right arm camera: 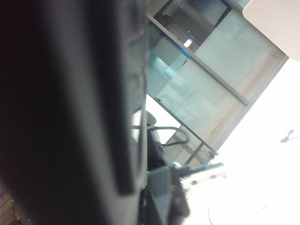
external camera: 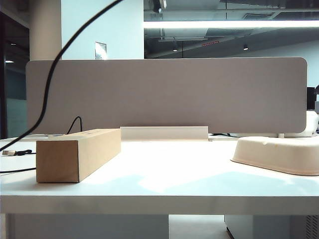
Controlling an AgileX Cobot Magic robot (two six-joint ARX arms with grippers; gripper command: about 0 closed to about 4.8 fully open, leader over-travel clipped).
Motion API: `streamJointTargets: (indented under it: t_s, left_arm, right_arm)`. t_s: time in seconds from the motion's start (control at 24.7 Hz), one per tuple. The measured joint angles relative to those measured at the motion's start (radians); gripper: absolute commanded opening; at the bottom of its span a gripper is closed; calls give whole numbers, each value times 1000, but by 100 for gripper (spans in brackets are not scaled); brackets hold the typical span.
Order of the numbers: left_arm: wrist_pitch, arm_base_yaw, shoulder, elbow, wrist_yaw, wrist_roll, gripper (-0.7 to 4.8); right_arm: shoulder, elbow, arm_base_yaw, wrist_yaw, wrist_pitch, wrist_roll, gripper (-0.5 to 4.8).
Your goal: Pick up the charging cable and the phone, plug the charging cable into the charging port on the phone, and finally place them back on the table.
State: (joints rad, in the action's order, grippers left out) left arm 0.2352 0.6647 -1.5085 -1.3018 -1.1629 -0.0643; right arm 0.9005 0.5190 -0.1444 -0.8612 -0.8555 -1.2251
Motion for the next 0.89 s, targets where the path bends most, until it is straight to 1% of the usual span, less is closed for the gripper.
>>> streamJointTargets:
  t_s: [0.16,0.24,0.32,0.57,0.69,0.77,0.89]
  left_arm:
    - [-6,0,-27,0,4,-2,-6]
    - [-31,0,-24,-1,3,-23,-6]
    - [-27,0,-24,-1,3,-41,-6]
    - [74,0,-24,-1,-7,-19,-6]
    - [48,0,-24,-1,-38,-23,-6]
    - [15,0,-24,-1,-39,-43,-6]
    - [11,0,-24,0,-33,-49,-6]
  right_arm:
    - [0,0,0,-15,1,9,-6]
    - [0,0,0,-15,2,16,-6]
    - [0,0,0,-14,13,24,-6]
    - [0,0,0,-14,32,45,-6]
    - [0,0,0,-14,37,64,-6]
    - [0,0,0,-13,60,69,-6]
    - [0,0,0,-11,69,77,-6]
